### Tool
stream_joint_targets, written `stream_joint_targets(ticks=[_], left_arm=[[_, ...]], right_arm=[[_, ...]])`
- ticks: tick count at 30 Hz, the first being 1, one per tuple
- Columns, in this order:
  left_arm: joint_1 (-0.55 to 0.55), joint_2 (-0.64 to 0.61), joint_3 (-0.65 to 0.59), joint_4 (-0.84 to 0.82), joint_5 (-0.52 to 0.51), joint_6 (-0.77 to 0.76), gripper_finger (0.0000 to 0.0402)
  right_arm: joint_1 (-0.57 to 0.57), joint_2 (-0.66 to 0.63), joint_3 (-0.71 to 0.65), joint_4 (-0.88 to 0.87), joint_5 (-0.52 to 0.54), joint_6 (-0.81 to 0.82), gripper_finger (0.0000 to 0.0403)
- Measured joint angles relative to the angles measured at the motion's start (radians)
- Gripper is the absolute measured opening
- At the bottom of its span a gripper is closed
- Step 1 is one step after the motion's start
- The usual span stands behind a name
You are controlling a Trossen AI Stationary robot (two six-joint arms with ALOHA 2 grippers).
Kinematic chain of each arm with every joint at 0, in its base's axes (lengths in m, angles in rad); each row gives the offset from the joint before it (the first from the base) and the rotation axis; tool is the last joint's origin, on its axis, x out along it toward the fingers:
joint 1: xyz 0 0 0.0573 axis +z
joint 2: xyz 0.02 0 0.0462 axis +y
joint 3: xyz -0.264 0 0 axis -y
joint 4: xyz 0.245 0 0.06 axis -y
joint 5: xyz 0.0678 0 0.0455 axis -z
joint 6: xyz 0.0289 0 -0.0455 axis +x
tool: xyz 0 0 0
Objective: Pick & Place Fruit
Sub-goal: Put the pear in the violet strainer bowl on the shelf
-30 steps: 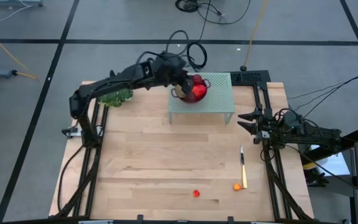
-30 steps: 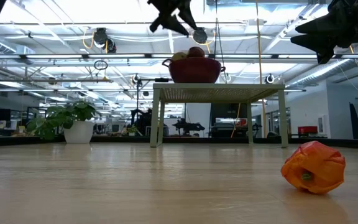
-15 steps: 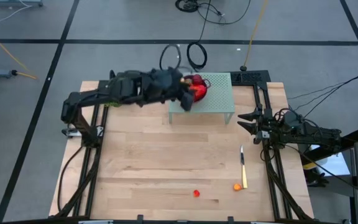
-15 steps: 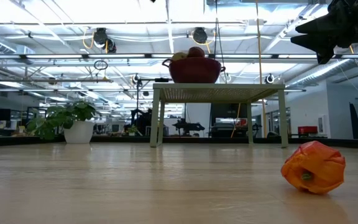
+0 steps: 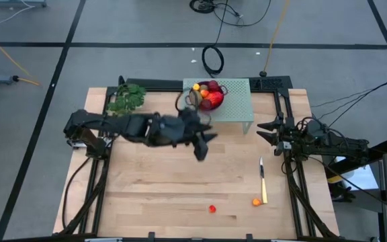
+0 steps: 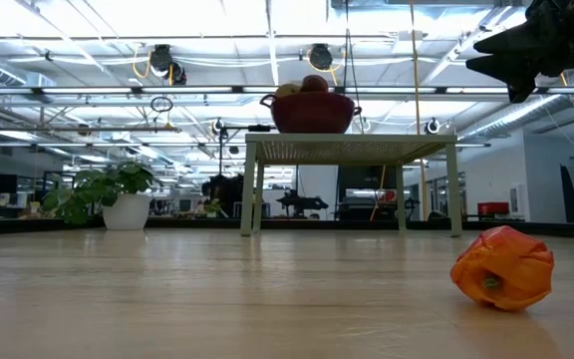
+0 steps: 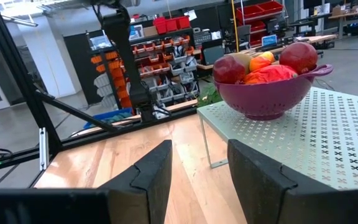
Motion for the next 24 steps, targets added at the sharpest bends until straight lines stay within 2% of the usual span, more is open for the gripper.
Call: stream_joint_targets(ticks=[4,8,12,21,24], left_arm=[[-0.068,0.026,-0.021,0.003,0.044,-0.043,0.0161],[-0.133,0.056,-0.045,0.018,0.038,-0.097,0.0161],[-0.181,0.079,-0.075,0.07,-0.029,-0.094,0.0161],[-0.207,0.093,-0.189,0.158,-0.053,-0.142,0.0161],[-0.202,0.092,-0.236,0.154,-0.001,-0.177,0.0161]], right_arm=[[0.0,0.0,0.0,0.0,0.0,0.0,0.0151],[0.0,0.001,-0.001,-0.003,0.0,0.0,0.0151],[0.0,0.003,-0.001,0.005,-0.001,0.0,0.0151],[0.0,0.004,-0.001,0.008,-0.003,0.0,0.0151],[0.0,0.004,-0.001,0.013,-0.003,0.0,0.0151]])
